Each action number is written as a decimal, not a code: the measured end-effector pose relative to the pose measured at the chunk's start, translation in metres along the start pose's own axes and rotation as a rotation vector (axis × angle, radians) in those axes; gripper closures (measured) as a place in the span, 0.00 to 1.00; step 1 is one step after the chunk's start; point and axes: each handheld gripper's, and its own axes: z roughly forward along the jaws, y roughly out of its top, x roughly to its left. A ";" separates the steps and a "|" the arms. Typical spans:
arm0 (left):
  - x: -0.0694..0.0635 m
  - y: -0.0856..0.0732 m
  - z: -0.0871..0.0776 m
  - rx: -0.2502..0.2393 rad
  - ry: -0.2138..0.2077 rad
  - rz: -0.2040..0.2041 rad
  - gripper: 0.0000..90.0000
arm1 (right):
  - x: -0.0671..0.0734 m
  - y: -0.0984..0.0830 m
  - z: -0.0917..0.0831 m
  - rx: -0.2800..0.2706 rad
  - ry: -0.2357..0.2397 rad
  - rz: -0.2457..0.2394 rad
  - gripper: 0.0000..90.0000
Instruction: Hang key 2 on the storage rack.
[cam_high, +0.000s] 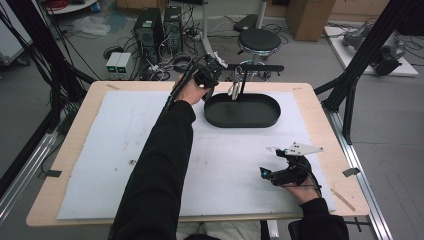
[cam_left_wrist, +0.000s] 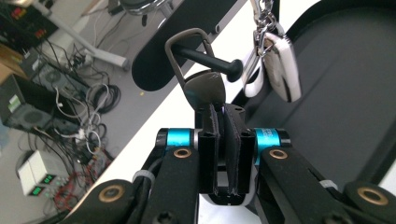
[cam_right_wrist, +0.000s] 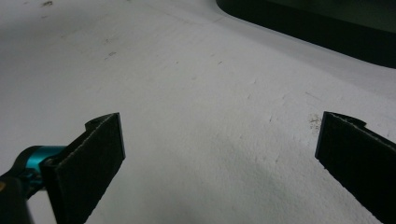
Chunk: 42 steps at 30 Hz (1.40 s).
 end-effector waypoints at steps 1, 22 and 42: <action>0.001 -0.001 0.001 -0.001 0.010 -0.013 0.92 | 0.000 0.000 0.000 0.001 -0.001 -0.001 0.01; 0.012 -0.017 -0.033 -0.111 -0.084 -0.126 0.02 | -0.002 -0.002 -0.004 -0.014 -0.017 0.032 0.01; 0.018 -0.083 -0.066 -0.177 -0.265 -0.198 0.02 | -0.002 0.000 0.000 0.001 -0.023 0.025 0.01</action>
